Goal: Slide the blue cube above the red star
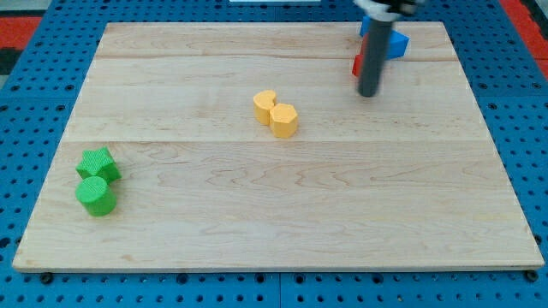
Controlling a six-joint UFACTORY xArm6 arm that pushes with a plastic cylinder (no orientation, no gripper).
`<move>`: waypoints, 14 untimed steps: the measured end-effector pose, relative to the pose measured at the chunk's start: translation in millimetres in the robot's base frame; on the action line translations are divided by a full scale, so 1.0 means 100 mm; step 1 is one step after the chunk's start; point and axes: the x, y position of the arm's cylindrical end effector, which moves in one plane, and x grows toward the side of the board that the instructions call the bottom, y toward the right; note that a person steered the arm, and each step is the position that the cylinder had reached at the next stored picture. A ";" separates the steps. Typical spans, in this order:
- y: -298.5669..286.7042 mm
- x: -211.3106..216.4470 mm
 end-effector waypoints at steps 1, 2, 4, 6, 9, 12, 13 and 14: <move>0.70 -0.12; 1.04 -0.48; 1.05 -0.99; 0.65 -1.09; 0.19 -1.05; 0.12 -1.06; 0.03 -1.06; 0.05 -1.10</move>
